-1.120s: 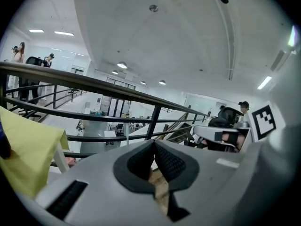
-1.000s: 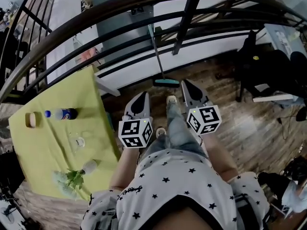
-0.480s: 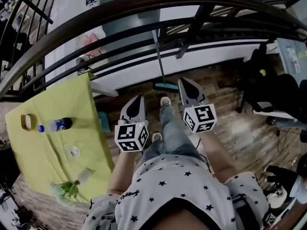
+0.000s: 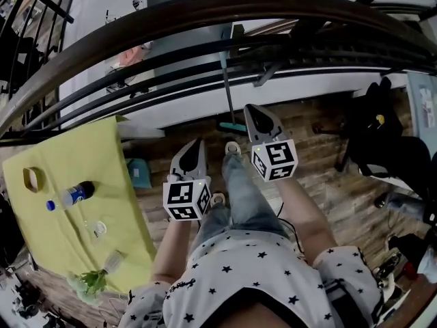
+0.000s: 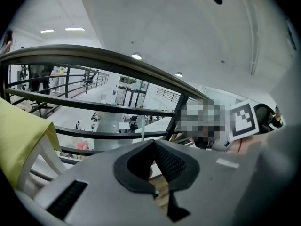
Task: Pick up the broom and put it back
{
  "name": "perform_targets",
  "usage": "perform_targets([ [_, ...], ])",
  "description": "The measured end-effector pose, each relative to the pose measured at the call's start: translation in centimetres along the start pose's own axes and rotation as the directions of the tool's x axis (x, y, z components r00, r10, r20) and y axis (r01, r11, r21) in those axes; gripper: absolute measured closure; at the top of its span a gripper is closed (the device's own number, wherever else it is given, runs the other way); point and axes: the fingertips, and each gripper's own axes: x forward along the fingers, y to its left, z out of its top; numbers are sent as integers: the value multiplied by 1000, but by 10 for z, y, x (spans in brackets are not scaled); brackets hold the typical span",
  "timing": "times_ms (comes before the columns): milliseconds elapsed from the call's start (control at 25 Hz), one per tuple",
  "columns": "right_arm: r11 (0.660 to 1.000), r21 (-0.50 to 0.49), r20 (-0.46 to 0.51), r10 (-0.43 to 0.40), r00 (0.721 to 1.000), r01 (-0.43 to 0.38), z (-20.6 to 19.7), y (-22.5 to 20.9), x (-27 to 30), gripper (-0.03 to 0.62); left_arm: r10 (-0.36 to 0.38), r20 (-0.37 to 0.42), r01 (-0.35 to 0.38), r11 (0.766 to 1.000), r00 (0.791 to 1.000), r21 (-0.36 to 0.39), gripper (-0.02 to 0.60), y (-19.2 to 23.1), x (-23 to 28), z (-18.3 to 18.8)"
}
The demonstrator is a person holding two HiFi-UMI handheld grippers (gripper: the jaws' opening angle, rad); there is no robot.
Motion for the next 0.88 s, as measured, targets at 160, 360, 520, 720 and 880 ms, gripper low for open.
perform_targets([
  [160, 1000, -1, -18, 16, 1000, -16, -14, -10, 31, 600, 15, -6, -15, 1000, 1000, -13, 571, 9, 17, -6],
  [360, 1000, -3, -36, 22, 999, -23, -22, -27, 77, 600, 33, -24, -33, 999, 999, -26, 571, 17, 40, -6],
  [520, 1000, -2, -52, 23, 998, -23, -31, -43, 109, 600, 39, -36, -40, 999, 999, -37, 571, 18, 59, -5],
  [720, 1000, -10, -74, 11, 997, -12, -45, -55, 143, 599, 44, -45, -46, 998, 998, -39, 571, 24, 73, -7],
  [880, 1000, -7, -82, 19, 996, -20, -52, -61, 169, 562, 51, -56, -54, 997, 997, -47, 571, 31, 81, -11],
])
